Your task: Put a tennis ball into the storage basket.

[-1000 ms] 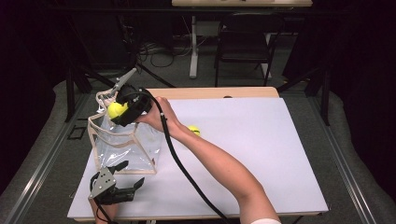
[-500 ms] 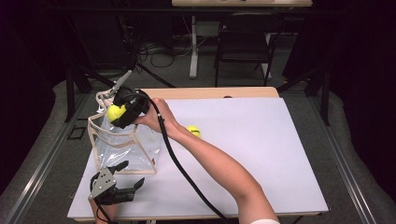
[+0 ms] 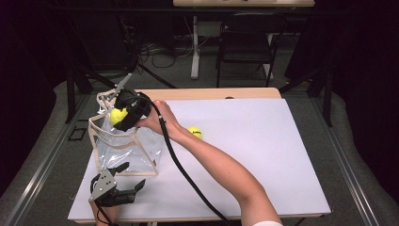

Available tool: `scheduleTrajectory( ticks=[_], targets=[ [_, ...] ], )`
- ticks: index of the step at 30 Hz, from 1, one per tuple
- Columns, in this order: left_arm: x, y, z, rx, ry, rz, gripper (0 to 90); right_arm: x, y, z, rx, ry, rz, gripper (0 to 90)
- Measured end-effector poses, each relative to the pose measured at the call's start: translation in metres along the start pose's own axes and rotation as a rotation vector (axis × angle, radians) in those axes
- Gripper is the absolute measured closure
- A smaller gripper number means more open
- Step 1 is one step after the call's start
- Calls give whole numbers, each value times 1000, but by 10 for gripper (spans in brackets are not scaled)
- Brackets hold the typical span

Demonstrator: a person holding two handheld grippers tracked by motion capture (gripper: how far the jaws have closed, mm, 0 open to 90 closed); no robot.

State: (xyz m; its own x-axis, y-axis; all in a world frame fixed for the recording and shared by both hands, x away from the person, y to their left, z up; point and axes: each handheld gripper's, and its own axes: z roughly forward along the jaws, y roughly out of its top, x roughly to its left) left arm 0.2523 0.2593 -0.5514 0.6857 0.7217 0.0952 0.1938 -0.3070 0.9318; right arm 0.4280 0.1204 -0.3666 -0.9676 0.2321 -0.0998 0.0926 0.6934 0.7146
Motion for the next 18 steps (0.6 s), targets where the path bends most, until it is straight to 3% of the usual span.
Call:
scheduleTrajectory(
  ticks=[16,18],
  targets=[
    [0,0,0,-5,-1,-1,160,-1,-5,2,24,10,-8,255],
    [0,0,0,-4,-1,1,160,-1,-6,2,24,0,-3,205]
  ],
)
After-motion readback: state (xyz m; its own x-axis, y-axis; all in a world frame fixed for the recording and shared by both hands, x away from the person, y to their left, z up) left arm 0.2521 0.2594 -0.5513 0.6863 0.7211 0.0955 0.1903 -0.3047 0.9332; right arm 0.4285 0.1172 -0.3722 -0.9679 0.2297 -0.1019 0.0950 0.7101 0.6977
